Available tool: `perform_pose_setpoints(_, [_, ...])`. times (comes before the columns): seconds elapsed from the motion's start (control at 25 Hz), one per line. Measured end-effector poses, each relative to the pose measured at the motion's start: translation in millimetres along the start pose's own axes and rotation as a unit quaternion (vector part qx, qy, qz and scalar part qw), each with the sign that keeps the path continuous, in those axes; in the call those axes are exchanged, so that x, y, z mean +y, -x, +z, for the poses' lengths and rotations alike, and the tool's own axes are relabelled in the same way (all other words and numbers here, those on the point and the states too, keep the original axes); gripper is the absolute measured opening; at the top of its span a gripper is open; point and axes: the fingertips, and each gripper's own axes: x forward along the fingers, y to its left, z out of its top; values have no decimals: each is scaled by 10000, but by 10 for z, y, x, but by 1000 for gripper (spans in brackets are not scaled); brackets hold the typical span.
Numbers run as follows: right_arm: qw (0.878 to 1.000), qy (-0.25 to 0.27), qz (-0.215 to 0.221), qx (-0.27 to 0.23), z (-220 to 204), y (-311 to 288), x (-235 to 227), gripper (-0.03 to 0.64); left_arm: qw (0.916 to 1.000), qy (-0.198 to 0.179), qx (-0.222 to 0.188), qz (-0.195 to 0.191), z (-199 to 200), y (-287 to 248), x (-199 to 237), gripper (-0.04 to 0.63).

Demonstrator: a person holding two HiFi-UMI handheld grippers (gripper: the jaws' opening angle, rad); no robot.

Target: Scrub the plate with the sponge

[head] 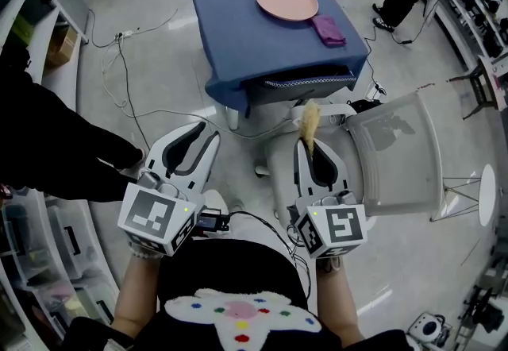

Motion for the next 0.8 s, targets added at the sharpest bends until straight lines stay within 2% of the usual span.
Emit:
perform_pose_setpoints(0.36, [10000, 38, -62, -56, 44, -102, -85, 40, 10000, -9, -56, -51, 31, -149, 72, 95])
perform_pose_setpoints(0.8, [9992, -6, -386, -47, 128, -594, -314, 40, 9986, -27, -115, -507, 215, -774, 364, 95])
